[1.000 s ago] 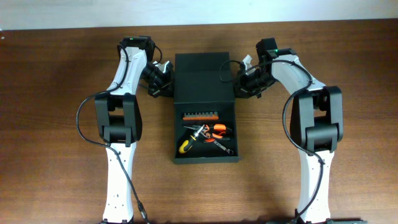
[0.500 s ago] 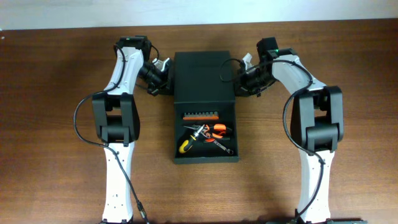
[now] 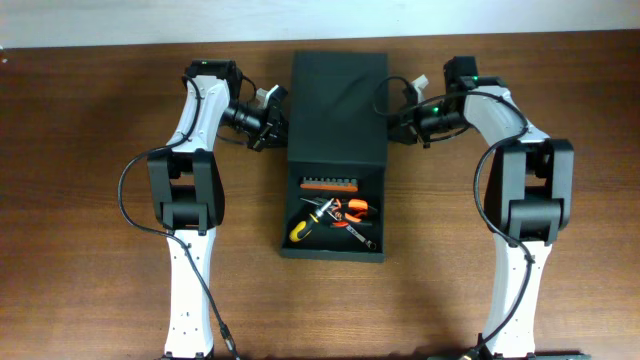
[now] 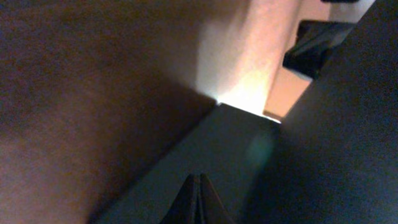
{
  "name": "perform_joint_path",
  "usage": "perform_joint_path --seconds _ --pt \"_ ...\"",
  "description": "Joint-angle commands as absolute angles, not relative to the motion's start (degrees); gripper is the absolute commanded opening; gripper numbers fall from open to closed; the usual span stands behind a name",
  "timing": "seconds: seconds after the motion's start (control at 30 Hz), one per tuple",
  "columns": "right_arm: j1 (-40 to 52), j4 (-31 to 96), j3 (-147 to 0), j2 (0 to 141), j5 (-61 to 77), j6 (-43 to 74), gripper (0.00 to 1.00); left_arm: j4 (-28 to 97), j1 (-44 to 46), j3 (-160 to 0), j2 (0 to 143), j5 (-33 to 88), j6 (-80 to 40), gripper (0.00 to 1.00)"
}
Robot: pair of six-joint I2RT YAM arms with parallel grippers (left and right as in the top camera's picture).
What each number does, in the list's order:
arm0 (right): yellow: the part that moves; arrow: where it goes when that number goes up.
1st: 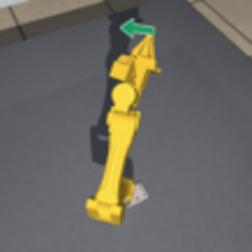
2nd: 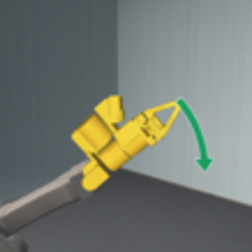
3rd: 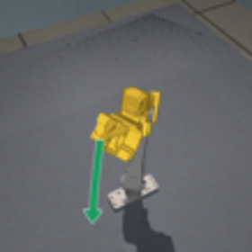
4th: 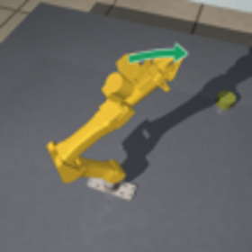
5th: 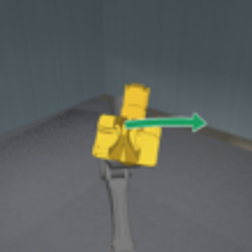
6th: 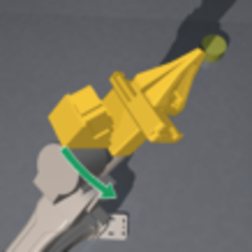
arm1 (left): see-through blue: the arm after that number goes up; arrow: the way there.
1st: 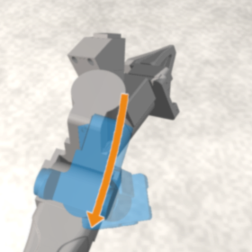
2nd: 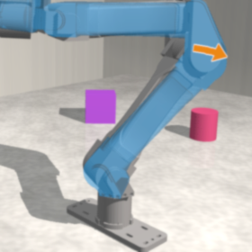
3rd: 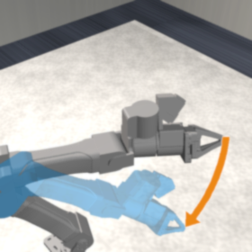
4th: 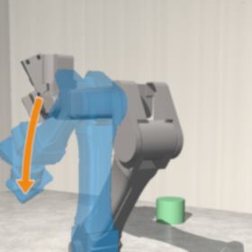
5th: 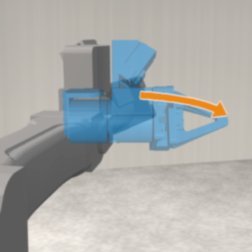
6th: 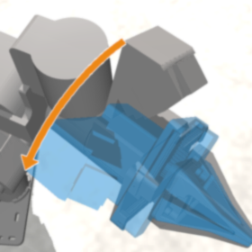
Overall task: Pack container
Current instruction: 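Swing the lid forward and down over the box with both grippers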
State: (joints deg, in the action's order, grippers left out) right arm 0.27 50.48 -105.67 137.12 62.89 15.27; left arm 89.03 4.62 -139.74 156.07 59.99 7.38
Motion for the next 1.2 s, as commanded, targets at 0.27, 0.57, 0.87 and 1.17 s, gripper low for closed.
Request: perform_joint_path --seconds 0.27,0.57,0.87,1.17 --pt "0.30 54.98 -105.78 135.81 75.29 15.53 0.04 96.73 3.57 -144.99 155.30 67.81 15.11 0.02" --pt "0.32 60.42 -105.78 131.72 77.62 15.29 0.04 96.73 3.53 -144.99 149.56 67.94 14.61 0.02" --pt "0.36 61.39 -105.78 123.70 77.60 15.35 0.04 96.73 3.53 -144.99 144.03 67.94 12.84 0.02" --pt "0.36 64.93 -105.78 117.86 77.38 13.93 0.04 96.73 3.60 -144.97 140.09 67.92 10.28 0.02"
